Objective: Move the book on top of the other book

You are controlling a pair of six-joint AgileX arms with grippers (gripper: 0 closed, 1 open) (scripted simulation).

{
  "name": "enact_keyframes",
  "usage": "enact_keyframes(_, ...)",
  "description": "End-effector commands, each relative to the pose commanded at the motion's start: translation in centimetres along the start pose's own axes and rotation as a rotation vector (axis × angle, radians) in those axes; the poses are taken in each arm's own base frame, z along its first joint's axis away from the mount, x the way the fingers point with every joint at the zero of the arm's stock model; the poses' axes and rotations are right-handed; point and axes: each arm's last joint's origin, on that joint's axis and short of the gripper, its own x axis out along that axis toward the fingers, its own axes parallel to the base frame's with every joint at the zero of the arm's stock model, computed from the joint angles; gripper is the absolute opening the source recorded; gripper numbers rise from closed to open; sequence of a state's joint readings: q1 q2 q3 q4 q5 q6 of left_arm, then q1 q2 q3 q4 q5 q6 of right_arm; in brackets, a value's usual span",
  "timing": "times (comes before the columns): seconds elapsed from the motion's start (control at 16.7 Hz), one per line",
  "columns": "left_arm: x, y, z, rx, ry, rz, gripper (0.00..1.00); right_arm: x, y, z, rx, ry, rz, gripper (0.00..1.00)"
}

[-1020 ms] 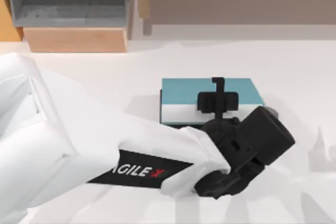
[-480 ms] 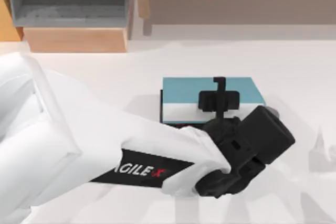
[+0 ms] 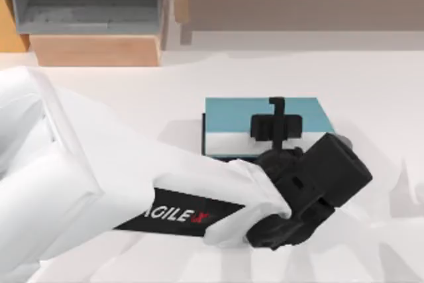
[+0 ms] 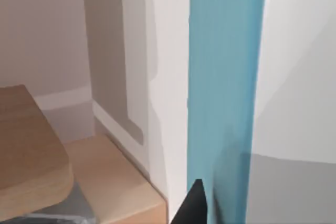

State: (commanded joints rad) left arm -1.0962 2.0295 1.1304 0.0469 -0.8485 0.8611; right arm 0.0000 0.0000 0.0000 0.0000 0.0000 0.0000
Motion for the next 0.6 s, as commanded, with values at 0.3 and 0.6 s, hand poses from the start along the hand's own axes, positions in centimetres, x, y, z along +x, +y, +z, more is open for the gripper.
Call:
enact_keyframes(0.3, 0.00, 0.00, 0.00, 0.000, 0.000, 0.000, 1.00, 0.00, 0.00, 0.00, 0.000, 0.000, 0.000, 1.00)
enact_keyframes(0.6, 0.00, 0.00, 0.00, 0.000, 0.000, 0.000, 1.00, 0.00, 0.00, 0.00, 0.000, 0.000, 0.000, 1.00)
